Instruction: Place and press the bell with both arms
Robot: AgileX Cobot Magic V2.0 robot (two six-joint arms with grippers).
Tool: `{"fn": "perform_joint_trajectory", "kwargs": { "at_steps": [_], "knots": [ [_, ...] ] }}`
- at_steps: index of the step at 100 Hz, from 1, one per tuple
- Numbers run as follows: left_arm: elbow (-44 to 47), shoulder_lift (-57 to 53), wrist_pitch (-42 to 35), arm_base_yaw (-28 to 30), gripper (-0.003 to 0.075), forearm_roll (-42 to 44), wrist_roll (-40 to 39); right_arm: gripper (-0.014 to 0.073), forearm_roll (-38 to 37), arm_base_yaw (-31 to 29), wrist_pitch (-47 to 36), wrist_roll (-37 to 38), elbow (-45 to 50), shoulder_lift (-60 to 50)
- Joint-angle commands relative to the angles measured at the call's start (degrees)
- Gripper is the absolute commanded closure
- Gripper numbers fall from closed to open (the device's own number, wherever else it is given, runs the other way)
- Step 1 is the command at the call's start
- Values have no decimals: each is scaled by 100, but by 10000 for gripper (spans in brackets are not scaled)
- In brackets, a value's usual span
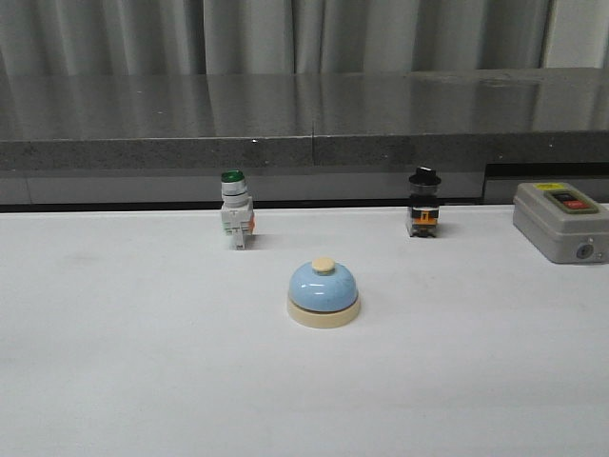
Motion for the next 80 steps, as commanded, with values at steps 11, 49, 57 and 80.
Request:
{"fn": "perform_joint_trajectory", "kwargs": {
  "at_steps": [11, 49, 57, 80],
  "knots": [
    [257, -183, -447, 23, 741, 0, -42, 654, -290, -284, -539, 421, -50, -113],
    [257, -183, -447, 23, 741, 0, -42, 654, -290, -340, -551, 410, -50, -113],
    [257, -183, -447, 23, 741, 0, -42, 654, -290, -340, -546, 410, -50, -113],
    [257, -183, -447, 23, 741, 0, -42, 654, -290, -340, -546, 410, -50, -113]
  ]
}}
